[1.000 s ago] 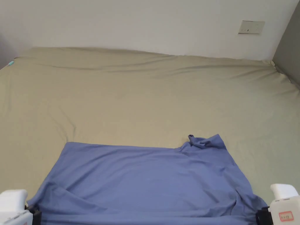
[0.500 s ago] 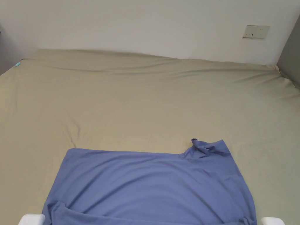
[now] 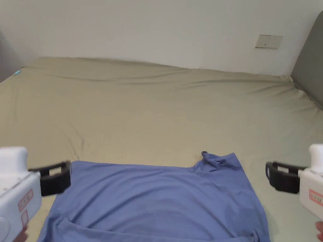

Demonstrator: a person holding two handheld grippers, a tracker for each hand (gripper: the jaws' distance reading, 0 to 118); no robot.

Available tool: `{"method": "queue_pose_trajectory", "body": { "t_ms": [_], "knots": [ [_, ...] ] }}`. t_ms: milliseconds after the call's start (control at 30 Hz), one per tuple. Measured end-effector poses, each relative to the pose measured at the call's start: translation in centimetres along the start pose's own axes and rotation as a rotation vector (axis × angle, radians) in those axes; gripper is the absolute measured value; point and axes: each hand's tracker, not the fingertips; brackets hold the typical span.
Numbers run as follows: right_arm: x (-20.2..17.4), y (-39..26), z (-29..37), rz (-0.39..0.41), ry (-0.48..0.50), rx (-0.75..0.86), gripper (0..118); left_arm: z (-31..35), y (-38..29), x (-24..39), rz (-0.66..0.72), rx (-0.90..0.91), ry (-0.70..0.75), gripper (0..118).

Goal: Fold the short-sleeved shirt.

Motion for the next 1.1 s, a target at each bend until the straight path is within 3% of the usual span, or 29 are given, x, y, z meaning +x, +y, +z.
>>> {"method": "queue_pose_trajectory", "body": {
  "t_ms": [167, 267, 300, 367, 400, 433, 533, 833, 1100],
  "knots": [
    [-5.1, 3.9, 4.8, 0.078, 0.005, 0.261, 101, 4.2, 5.3, 4.1, -0.065, 0.279, -0.003, 114],
    [-7.8, 4.6, 6.2, 0.118, 0.024, 0.348, 90, 5.7, 6.5, 6.4, -0.118, 0.359, -0.007, 107],
    [-8.8, 4.7, 6.5, 0.127, 0.03, 0.353, 70, 6.1, 6.6, 7.2, -0.137, 0.377, -0.019, 92],
    [-10.2, 4.7, 6.7, 0.145, 0.057, 0.361, 13, 6.6, 6.4, 8.7, -0.171, 0.407, -0.022, 49],
    [-10.8, 4.6, 6.6, 0.148, 0.06, 0.365, 3, 6.3, 6.2, 9.1, -0.199, 0.415, -0.013, 17],
    [-11.4, 4.3, 6.4, 0.152, 0.068, 0.374, 3, 6.1, 6.0, 9.7, -0.221, 0.416, -0.012, 6],
    [-12.3, 3.9, 5.7, 0.193, 0.065, 0.357, 2, 5.2, 5.2, 10.4, -0.253, 0.393, -0.023, 0],
    [-11.6, 2.5, 3.1, 0.192, 0.027, 0.303, 2, 1.8, 3.7, 10.0, -0.242, 0.295, -0.061, 0],
    [-9.4, 0.2, -1.3, 0.173, 0.003, 0.197, 2, -7.8, -1.1, 5.8, -0.102, -0.086, -0.143, 0]
  ]
}}
